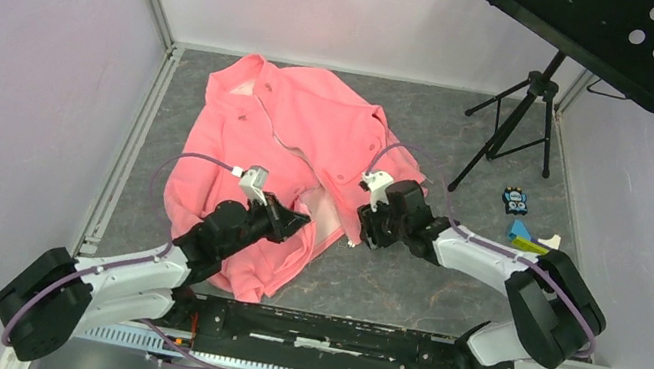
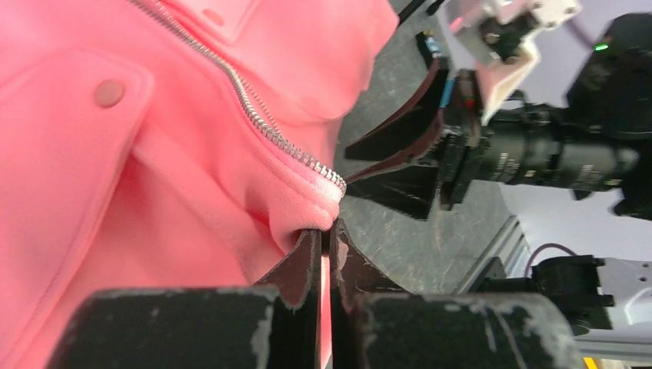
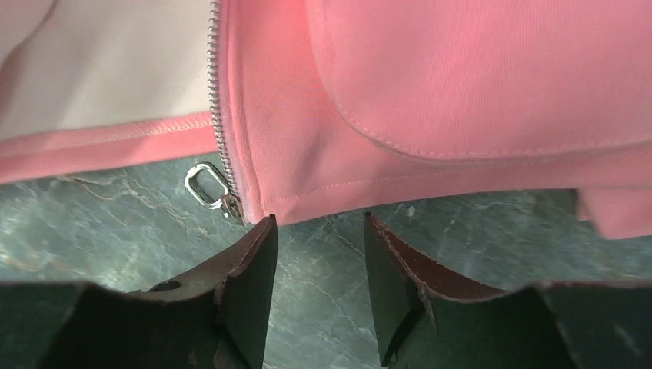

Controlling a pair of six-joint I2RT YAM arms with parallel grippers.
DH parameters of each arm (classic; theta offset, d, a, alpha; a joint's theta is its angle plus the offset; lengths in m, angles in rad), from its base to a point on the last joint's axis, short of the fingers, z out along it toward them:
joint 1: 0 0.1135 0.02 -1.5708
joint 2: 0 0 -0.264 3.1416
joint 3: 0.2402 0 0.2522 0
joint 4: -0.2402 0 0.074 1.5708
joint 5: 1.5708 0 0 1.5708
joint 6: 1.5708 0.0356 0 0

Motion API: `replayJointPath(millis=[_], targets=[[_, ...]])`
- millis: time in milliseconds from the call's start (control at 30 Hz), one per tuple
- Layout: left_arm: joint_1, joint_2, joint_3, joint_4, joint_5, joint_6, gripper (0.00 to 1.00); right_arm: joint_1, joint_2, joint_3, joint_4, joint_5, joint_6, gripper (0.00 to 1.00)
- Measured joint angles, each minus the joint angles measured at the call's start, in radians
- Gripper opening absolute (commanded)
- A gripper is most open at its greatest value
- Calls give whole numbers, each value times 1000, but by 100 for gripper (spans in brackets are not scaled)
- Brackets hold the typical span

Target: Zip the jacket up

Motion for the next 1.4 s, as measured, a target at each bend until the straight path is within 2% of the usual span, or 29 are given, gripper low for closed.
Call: replayJointPath(millis=[167, 333, 733, 867, 1133, 1400], targets=[[0, -62, 3, -165, -26, 31, 2, 75, -26, 88, -148, 89, -133, 59], [0, -68, 3, -224, -28, 57, 2, 101, -11, 117, -180, 54, -243, 50], [0, -96, 5, -249, 0, 90, 2, 99, 137, 175, -161, -23, -369, 49], [0, -104, 5, -254, 0, 90, 2, 97, 177, 191, -135, -26, -372, 38], [0, -99, 5, -256, 2, 90, 2, 90, 189, 190, -87, -64, -354, 1], [0, -68, 5, -252, 10, 90, 2, 63, 149, 171, -63, -122, -311, 0]])
